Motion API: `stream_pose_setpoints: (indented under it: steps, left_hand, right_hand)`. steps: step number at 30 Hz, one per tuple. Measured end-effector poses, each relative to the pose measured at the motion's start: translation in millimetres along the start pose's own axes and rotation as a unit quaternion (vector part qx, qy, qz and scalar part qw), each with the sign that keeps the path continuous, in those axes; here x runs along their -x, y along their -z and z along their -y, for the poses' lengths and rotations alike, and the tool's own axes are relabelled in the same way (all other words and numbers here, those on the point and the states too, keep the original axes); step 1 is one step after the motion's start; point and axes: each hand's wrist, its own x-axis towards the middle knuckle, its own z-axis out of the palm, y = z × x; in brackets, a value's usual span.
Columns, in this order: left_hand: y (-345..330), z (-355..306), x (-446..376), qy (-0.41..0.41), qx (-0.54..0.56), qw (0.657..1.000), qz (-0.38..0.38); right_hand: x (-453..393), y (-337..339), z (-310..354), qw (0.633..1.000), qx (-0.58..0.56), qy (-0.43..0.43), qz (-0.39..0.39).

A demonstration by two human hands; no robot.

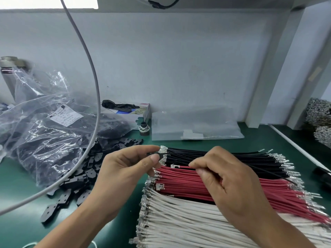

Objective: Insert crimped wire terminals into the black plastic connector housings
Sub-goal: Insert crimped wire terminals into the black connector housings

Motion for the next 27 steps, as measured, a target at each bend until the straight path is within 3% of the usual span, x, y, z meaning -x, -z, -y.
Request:
stream_pose_setpoints:
  steps: [11,27]
  left_hand:
    - [-1.4,-2.4,1.4,0.046,0.049,0.996,0.058]
    - [1.2,-2.2,0.2,0.087,0.08,0.991,0.065]
  right_hand:
    - [0.1,0.2,8.3,0.997,-0.031,0.011,-0.072]
    - [2.0,-2.7,7.8,0.994,-0.093,-0.031,-0.045]
